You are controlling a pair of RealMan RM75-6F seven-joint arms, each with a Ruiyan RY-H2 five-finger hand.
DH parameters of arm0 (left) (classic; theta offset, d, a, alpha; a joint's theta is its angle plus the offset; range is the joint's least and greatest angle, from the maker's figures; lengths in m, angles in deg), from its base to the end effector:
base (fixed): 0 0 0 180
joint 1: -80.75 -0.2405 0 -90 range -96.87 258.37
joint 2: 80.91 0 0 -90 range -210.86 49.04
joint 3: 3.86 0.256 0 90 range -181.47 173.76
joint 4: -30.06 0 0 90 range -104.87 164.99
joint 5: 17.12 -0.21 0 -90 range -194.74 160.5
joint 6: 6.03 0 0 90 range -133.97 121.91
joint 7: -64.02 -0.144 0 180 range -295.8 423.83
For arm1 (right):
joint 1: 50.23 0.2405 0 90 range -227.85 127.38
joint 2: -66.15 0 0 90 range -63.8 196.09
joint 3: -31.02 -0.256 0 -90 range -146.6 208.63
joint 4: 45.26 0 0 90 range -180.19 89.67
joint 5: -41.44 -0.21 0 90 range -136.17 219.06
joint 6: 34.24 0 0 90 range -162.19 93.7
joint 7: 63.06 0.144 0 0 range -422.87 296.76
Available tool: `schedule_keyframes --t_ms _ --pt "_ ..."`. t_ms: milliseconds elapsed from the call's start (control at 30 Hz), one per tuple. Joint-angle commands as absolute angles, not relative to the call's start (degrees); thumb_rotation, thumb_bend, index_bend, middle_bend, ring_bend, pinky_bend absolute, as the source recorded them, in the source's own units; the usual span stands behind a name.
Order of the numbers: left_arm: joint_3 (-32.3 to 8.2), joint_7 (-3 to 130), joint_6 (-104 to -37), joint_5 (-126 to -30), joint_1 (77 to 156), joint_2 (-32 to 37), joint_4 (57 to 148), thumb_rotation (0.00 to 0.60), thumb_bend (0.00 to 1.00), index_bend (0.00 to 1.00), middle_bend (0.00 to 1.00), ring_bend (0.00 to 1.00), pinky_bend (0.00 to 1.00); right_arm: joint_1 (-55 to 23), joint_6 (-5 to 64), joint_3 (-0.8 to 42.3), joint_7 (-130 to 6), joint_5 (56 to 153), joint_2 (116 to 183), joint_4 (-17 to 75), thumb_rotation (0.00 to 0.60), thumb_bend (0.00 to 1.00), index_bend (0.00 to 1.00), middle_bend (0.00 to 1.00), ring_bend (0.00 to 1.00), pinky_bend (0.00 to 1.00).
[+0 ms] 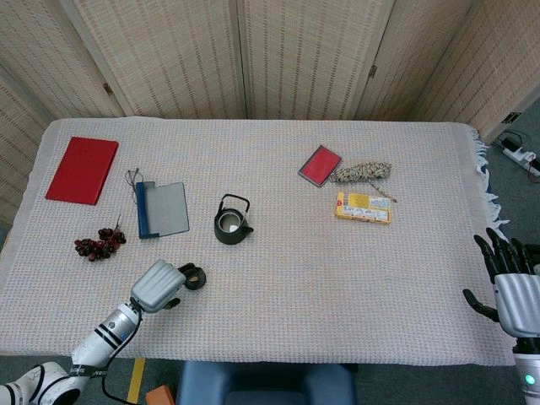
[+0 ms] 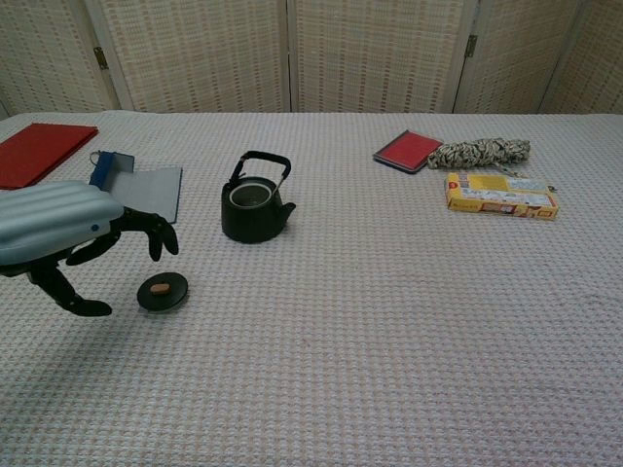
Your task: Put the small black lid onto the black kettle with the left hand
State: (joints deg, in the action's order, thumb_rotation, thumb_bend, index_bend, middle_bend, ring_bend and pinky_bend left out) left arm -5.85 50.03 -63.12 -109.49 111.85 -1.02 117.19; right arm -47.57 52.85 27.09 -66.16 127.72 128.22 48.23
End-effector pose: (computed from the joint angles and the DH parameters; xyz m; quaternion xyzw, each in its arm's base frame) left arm -0.1989 0.2726 0.0077 -0.8277 -0.2629 -0.3394 0.3615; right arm -0.3121 -0.1727 0.1756 0.5910 -0.3609 0.3750 0.6163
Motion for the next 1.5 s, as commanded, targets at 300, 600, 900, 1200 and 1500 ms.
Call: schedule_keyframes --t_ms 300,600,900,1200,1500 --pt "-6.5 46.5 -60.2 -104.1 113.8 2.8 113.9 0.600 0.15 0.25 0.24 0.75 0.90 -47.7 52.8 27.0 -65.6 127.2 128.5 47.7 0.600 0.26 0.00 0.00 0.09 0.00" --pt "-6.8 44.2 -58.9 -100.6 114.9 4.9 111.6 0.600 0.15 0.26 0.24 0.75 0.90 -47.6 52.3 26.9 -65.2 126.9 128.5 47.3 0.600 0.26 0.00 0.00 0.09 0.00" --pt "-6.8 43.9 -57.4 -98.8 116.4 5.9 110.5 0.600 0.21 0.29 0.24 0.76 0.90 -47.4 52.0 26.9 -64.5 126.9 128.9 46.7 0.600 0.26 0.00 0.00 0.09 0.00" --pt "-5.9 44.3 -57.8 -98.6 116.7 7.7 108.5 0.600 0.21 0.31 0.27 0.76 0.90 -47.3 51.6 26.9 -63.7 126.5 129.2 45.8 0.600 0.26 0.00 0.00 0.09 0.00" --pt "-5.5 45.8 -58.6 -98.8 117.0 9.0 106.0 0.600 0.21 0.37 0.31 0.76 0.90 -47.5 51.6 26.9 -63.2 126.2 129.2 45.5 0.600 0.26 0.00 0.00 0.10 0.00"
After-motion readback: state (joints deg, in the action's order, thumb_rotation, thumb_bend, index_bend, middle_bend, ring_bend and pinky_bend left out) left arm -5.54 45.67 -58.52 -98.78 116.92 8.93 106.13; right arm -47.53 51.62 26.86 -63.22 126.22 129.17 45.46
